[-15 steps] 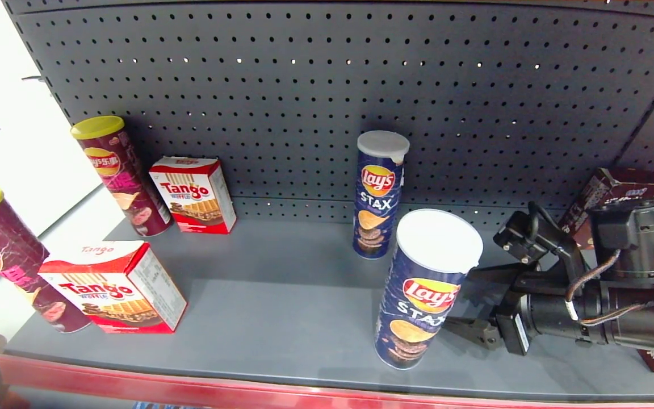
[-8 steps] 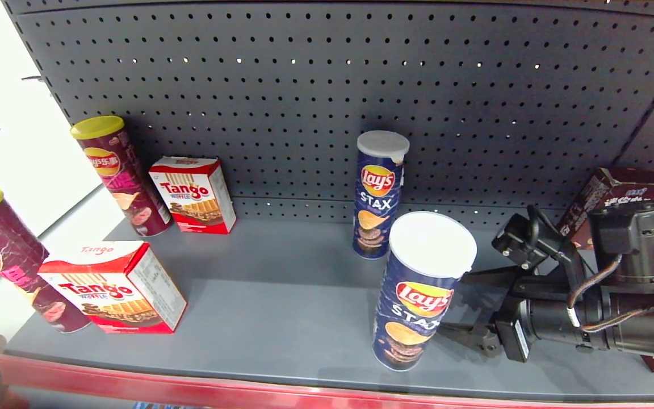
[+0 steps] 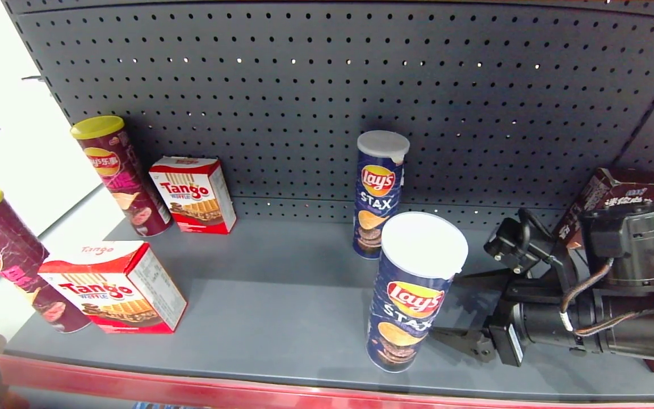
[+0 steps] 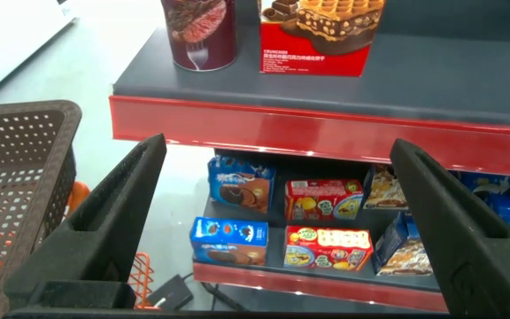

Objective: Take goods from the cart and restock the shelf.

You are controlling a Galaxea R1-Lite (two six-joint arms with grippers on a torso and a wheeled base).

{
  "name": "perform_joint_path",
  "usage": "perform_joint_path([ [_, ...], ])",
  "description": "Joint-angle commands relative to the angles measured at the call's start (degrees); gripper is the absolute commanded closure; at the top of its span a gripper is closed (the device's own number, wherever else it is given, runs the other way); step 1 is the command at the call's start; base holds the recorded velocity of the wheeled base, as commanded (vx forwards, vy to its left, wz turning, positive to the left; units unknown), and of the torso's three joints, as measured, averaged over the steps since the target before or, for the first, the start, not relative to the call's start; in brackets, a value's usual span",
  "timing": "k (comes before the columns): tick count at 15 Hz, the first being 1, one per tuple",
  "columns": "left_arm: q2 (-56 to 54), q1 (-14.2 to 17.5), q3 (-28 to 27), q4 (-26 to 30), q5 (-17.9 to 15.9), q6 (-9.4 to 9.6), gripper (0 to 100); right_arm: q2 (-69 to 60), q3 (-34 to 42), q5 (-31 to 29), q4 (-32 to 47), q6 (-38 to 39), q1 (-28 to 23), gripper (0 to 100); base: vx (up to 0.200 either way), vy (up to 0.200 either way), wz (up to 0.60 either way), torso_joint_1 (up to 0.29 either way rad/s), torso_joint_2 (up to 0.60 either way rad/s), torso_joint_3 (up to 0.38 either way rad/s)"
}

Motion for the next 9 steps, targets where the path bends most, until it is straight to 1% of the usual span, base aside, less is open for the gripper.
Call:
perform_joint_path([
  [1, 0.1, 0.0, 0.0, 0.1, 0.0, -0.01, 0, -2.3, 1.9, 0.1, 0.0, 0.0, -0.2, 0, 0.000, 0.000, 0.00, 0.000, 0.00, 0.000],
  [5, 0.1, 0.0, 0.0, 0.1, 0.0, 0.07, 0, -5.8, 5.2, 0.3, 0.0, 0.0, 0.4, 0, 0.000, 0.000, 0.00, 0.000, 0.00, 0.000],
  [9, 0.1, 0.0, 0.0, 0.0, 0.0, 0.07, 0, -4.7, 3.5, 0.2, 0.0, 0.1, 2.2, 0, 0.000, 0.000, 0.00, 0.000, 0.00, 0.000],
])
